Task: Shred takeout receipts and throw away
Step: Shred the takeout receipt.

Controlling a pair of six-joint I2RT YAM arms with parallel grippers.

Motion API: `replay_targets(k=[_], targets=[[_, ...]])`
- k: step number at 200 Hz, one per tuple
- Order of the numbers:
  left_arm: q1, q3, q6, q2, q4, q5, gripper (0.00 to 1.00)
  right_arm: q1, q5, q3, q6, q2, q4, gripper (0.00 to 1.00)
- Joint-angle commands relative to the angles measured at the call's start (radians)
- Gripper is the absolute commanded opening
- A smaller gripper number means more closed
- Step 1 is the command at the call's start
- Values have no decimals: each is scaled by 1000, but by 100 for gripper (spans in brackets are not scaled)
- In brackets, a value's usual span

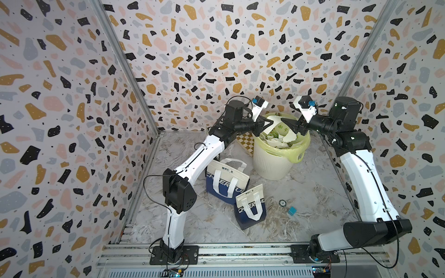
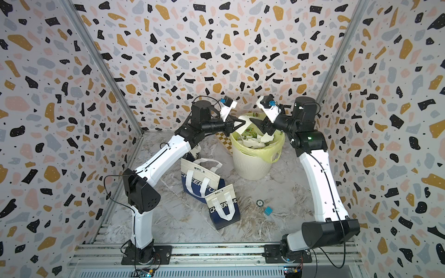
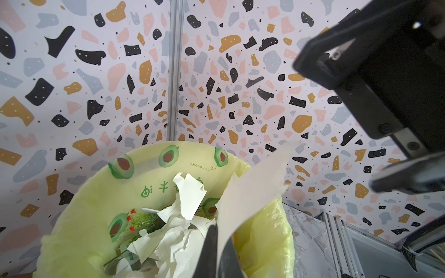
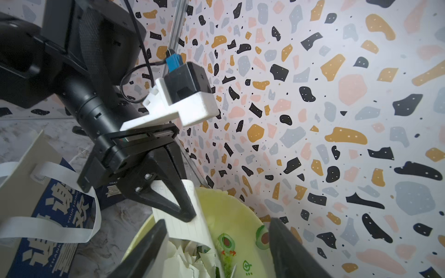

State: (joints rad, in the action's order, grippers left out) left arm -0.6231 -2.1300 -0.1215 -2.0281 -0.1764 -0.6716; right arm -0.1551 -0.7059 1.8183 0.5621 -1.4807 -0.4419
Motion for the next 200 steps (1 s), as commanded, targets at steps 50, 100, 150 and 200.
replay_targets(k=[50,100,150,200], targets=[[-25,-59,125,-7,-88,-20,0,-28,-1,71,114,-88,-95,39],[-27,-79,165,-11,-118,-10,0,-29,-63,49,125,-90,-113,13],[-27,-49,167,11,-92,37,4,-2,-129,17,84,-60,-77,0],[-6,148,31,98,211,-9,54,20,-107,-74,-86,-5,102,0]])
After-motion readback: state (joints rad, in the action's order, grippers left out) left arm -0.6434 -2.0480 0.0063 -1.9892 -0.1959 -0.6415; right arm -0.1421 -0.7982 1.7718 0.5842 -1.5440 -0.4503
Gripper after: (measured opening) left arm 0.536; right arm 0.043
